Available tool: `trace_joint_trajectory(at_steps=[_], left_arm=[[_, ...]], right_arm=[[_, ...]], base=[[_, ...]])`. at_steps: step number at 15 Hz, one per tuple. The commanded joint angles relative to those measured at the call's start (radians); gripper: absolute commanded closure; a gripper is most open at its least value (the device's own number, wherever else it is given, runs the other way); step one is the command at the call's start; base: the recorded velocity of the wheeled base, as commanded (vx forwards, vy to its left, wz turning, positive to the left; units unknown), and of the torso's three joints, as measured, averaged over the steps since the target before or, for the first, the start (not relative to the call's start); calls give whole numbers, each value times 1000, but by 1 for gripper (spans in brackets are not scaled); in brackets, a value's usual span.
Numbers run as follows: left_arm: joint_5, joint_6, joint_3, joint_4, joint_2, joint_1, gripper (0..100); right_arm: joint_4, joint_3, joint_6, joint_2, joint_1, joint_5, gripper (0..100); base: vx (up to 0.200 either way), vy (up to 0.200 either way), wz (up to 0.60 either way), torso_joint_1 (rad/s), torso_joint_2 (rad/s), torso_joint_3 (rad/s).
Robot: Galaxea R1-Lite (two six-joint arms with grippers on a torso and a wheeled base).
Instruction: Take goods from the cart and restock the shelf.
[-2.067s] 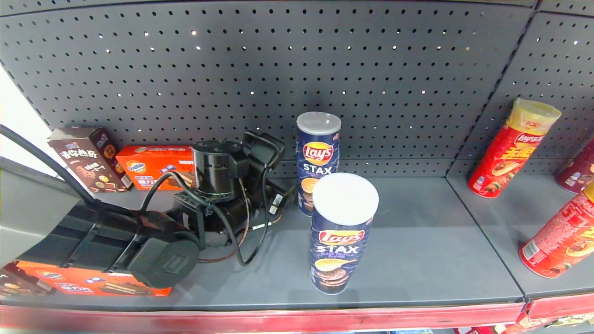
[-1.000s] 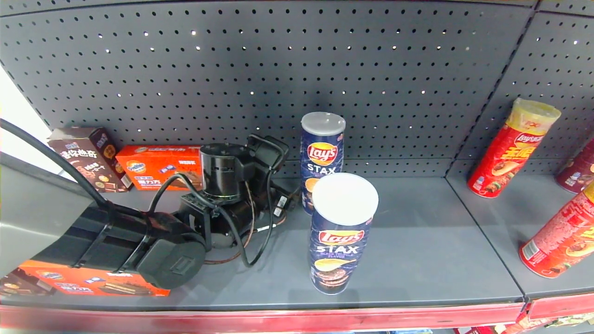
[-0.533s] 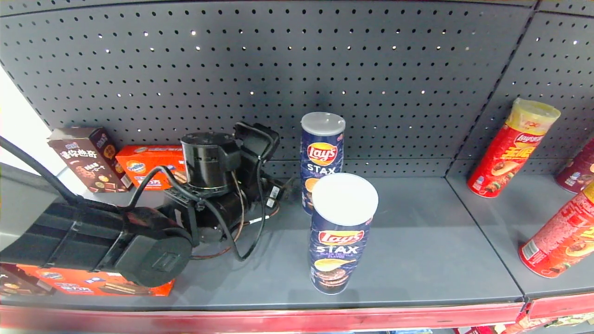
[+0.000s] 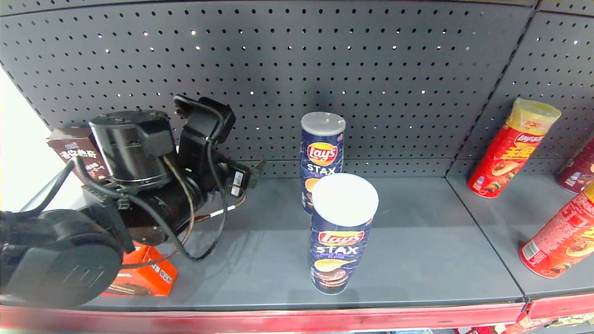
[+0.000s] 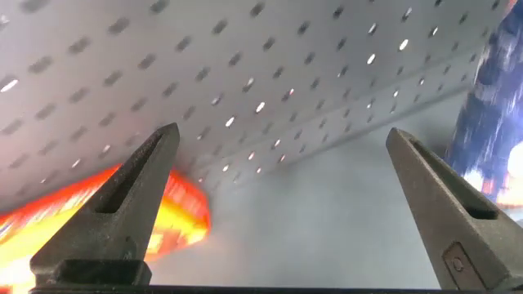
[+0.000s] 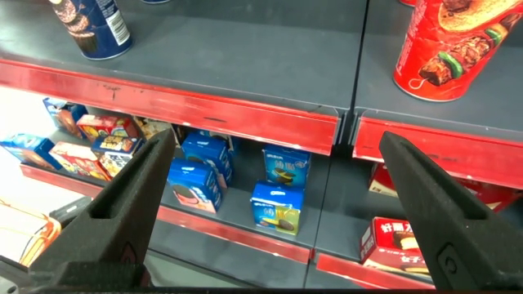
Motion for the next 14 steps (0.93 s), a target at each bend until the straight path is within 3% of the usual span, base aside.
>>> trace_joint_trajectory(at_steps=[1, 7, 9, 11, 13, 14], left_arm=[[12, 5, 125, -31, -131, 2, 0], [9, -1, 150, -71, -136, 18, 0], [9, -1, 157, -71, -139, 24, 0], [6, 2, 167, -88, -137, 30, 0], [6, 2, 165, -96, -137, 30, 0], [6, 2, 165, -96, -136, 30, 0]], right_arm=[[0, 0, -5, 1, 5, 4, 0], [-8, -14, -1, 1, 65, 4, 0], [-11, -265, 59, 172, 102, 4, 0], [11, -322, 39, 254, 160, 21, 0], [81, -345, -47, 342, 163, 40, 0], [107, -425, -61, 488, 155, 43, 0]], base=[[0, 0, 0, 0, 0, 0], [0, 0, 0, 0, 0, 0], [0, 0, 0, 0, 0, 0], [0, 0, 0, 0, 0, 0], [0, 0, 0, 0, 0, 0], [0, 0, 0, 0, 0, 0]])
